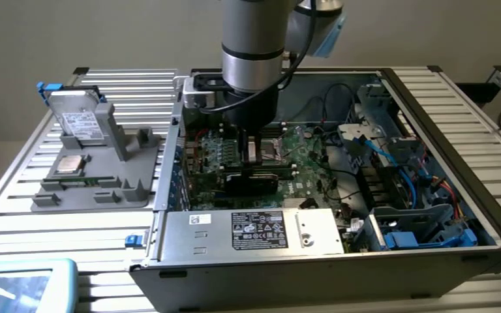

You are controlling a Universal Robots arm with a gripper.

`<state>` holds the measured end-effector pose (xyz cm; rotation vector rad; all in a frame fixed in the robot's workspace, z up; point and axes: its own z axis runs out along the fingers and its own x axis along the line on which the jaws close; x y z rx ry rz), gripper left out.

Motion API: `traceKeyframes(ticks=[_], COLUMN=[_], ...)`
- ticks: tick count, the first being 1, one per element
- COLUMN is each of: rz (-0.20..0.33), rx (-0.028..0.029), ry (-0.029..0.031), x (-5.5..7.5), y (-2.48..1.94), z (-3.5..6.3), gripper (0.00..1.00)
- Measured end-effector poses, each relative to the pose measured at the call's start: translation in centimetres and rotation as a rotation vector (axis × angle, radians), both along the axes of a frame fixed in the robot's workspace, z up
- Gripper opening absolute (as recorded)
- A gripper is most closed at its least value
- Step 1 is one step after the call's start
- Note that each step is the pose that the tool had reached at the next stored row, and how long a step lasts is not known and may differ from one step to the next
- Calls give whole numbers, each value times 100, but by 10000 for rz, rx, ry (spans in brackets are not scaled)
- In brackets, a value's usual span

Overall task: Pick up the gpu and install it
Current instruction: 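Press down on the gpu until it lock into place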

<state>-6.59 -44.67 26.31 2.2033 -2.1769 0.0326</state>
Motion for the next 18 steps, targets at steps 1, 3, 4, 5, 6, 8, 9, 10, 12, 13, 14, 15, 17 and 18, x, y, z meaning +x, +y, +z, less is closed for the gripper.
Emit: traceKeyframes(ticks=[1,3,4,5,6,8,9,10,12,13,14,15,17,18], rz=[-2,-16,-19,-19,-18,-19,-18,-19,-19,-19,-18,-19,-17,-16], rx=[8,29,20,7,10,7,8,7,7,7,3,-3,-2,-1], ry=[16,96,124,150,160,168,169,169,169,169,169,170,169,168], x=[0,-4,-7,-11,-13,-25,-35,-49,-84,-103,-116,-119,-119,-119], y=[1,3,2,1,1,1,1,1,1,1,1,1,1,1], z=[2,30,54,84,112,174,197,220,274,303,335,353,354,353], gripper=[11,11,11,11,11,11,11,11,11,11,11,11,11,11])
